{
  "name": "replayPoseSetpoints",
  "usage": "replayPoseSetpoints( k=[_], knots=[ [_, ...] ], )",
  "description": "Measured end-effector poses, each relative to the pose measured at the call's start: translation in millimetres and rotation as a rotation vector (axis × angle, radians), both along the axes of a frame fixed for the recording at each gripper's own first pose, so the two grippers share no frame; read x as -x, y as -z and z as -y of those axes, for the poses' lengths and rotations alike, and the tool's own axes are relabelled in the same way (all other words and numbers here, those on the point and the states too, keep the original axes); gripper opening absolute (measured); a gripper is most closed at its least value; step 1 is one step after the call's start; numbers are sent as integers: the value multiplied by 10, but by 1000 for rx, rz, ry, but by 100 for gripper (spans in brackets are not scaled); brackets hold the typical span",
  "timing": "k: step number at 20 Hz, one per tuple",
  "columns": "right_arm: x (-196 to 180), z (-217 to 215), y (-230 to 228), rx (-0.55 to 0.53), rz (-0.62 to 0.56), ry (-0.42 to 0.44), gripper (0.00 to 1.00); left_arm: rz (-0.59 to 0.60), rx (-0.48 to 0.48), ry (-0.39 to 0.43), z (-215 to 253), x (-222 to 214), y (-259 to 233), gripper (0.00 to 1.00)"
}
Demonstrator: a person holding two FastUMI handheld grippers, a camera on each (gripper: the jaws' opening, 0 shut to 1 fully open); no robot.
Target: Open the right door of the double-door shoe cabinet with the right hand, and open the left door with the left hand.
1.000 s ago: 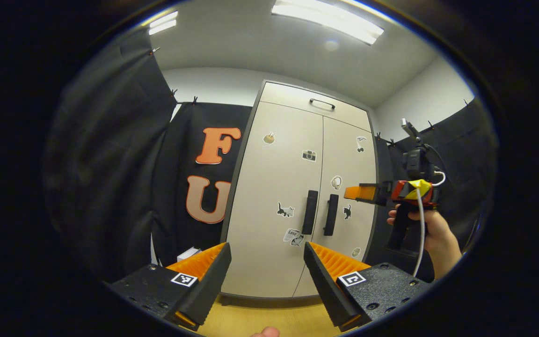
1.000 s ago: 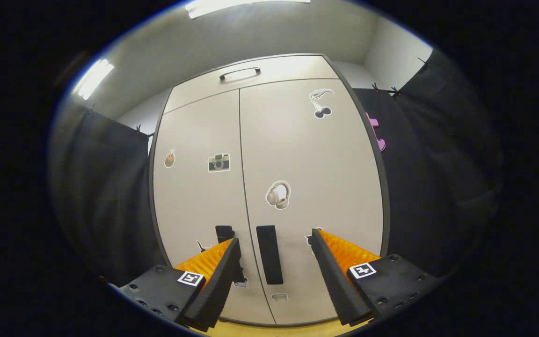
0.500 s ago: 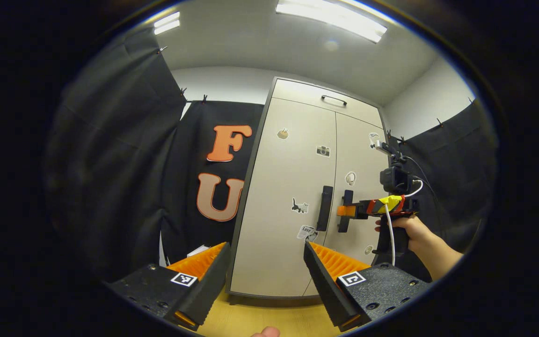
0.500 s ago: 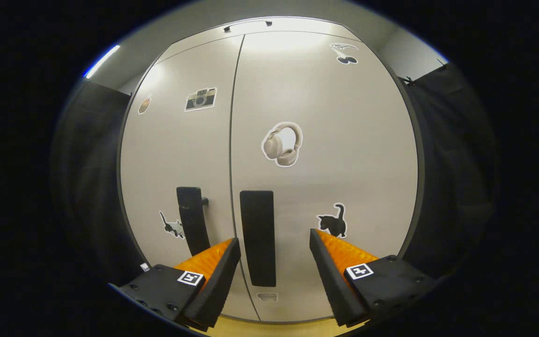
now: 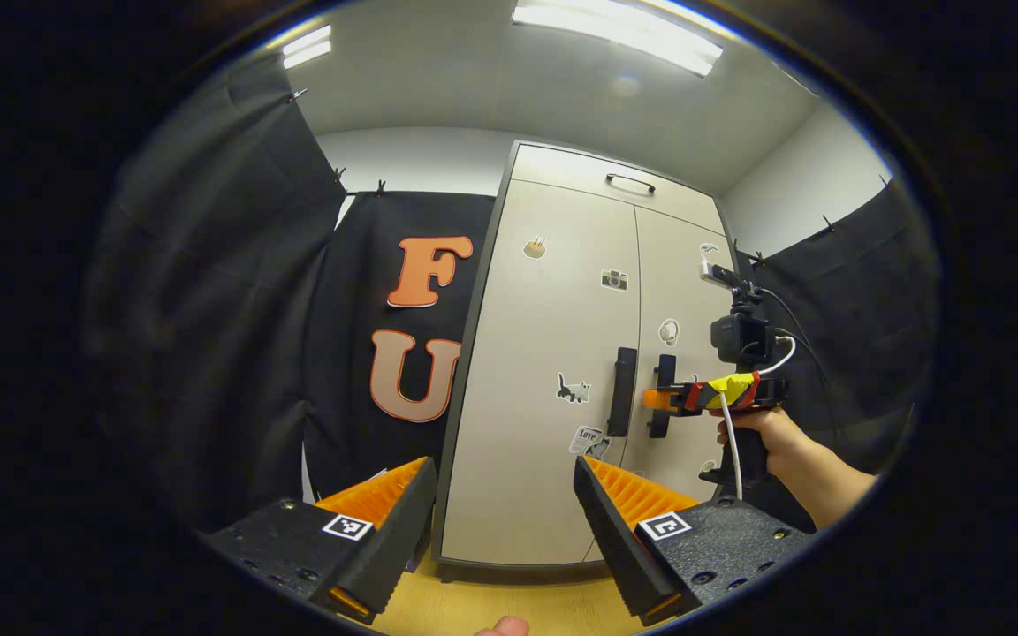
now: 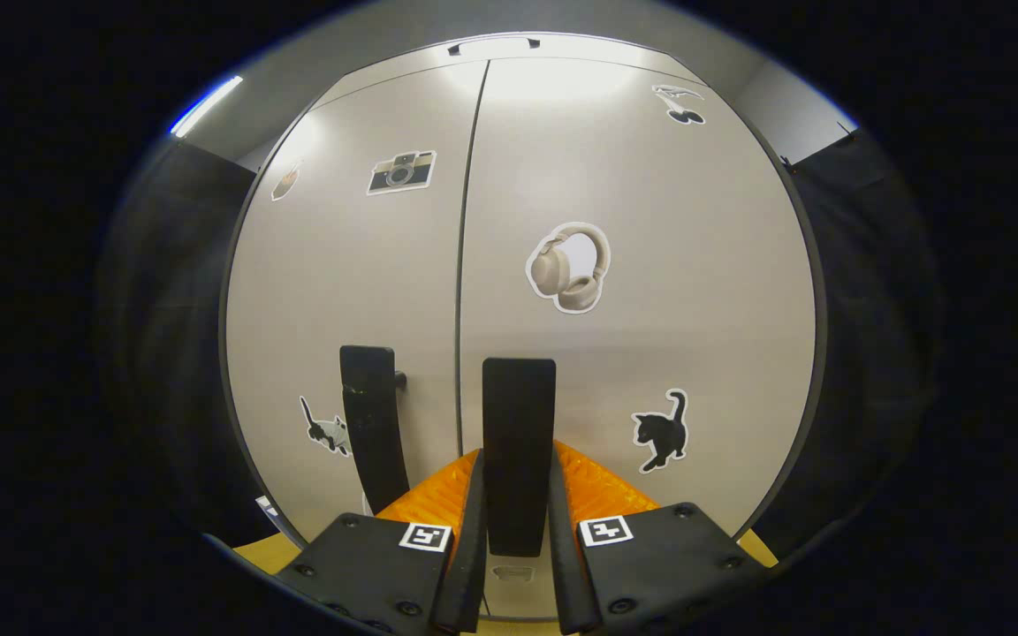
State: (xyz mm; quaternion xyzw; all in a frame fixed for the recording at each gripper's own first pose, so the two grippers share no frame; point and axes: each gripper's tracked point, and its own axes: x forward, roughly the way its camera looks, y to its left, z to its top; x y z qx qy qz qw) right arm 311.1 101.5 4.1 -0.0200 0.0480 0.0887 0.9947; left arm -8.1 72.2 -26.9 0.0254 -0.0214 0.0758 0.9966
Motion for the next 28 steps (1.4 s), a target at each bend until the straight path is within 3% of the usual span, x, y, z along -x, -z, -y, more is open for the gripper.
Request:
replayPoseSetpoints(
  k=[1, 3, 8, 15, 21, 28],
  knots=[
    [26, 0, -6, -27, -10, -5, 35, -1, 11, 14, 40, -26, 19, 94],
    [66, 1, -3, -32, -17, -13, 23, 22, 30, 43, 118, -82, -30, 94],
    [317, 59, -11, -24, -45, -87, 23, 30, -23, 43, 282, -224, -95, 94],
    [697, 244, -80, 13, -56, -192, 23, 11, 65, 86, 770, -450, -3, 94],
    [901, 420, -147, -3, -53, -256, 23, 16, 55, 72, 1123, -497, -21, 94],
    [1075, 776, -221, 4, -23, -251, 23, 40, 96, 23, 1412, -483, 36, 94]
  ],
)
